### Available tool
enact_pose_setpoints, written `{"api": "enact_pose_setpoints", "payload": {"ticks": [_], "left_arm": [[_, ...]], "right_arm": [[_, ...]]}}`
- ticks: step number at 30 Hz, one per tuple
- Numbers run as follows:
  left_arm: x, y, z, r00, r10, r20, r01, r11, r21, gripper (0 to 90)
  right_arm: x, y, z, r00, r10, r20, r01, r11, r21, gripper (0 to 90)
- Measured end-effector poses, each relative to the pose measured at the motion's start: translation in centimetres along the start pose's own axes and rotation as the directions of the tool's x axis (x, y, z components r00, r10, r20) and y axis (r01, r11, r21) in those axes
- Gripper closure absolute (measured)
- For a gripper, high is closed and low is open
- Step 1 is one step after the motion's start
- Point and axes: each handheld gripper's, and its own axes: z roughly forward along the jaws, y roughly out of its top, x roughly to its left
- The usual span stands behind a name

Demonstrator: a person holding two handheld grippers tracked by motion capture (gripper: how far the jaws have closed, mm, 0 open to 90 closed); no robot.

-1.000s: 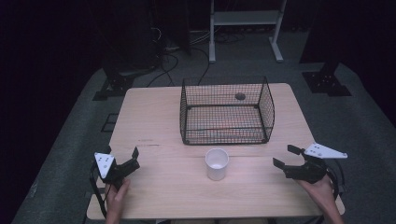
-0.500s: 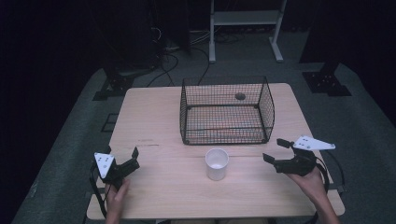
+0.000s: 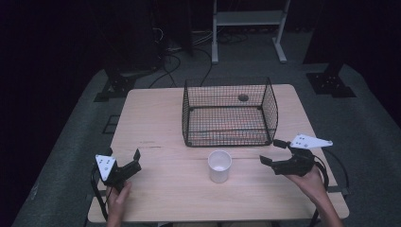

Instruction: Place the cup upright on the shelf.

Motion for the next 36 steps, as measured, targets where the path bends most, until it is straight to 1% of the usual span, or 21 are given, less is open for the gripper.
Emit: {"api": "enact_pose_setpoints", "payload": {"ticks": [7,21,36], "left_arm": [[0.0,0.0,0.0,1.0000,-0.001,0.001,0.001,1.0000,-0.001,0.0],[0.0,0.0,0.0,1.0000,-0.002,0.000,0.002,1.0000,-0.001,0.0],[0.0,0.0,0.0,1.0000,-0.002,0.002,0.002,1.0000,-0.001,0.0]], "right_arm": [[0.9,0.5,0.5,0.9990,-0.024,-0.038,0.025,1.000,0.018,12.8],[2.0,1.4,1.2,0.9961,-0.051,-0.071,0.053,0.998,0.027,12.5],[3.4,1.8,2.4,0.9881,-0.074,-0.135,0.080,0.996,0.046,10.4]]}}
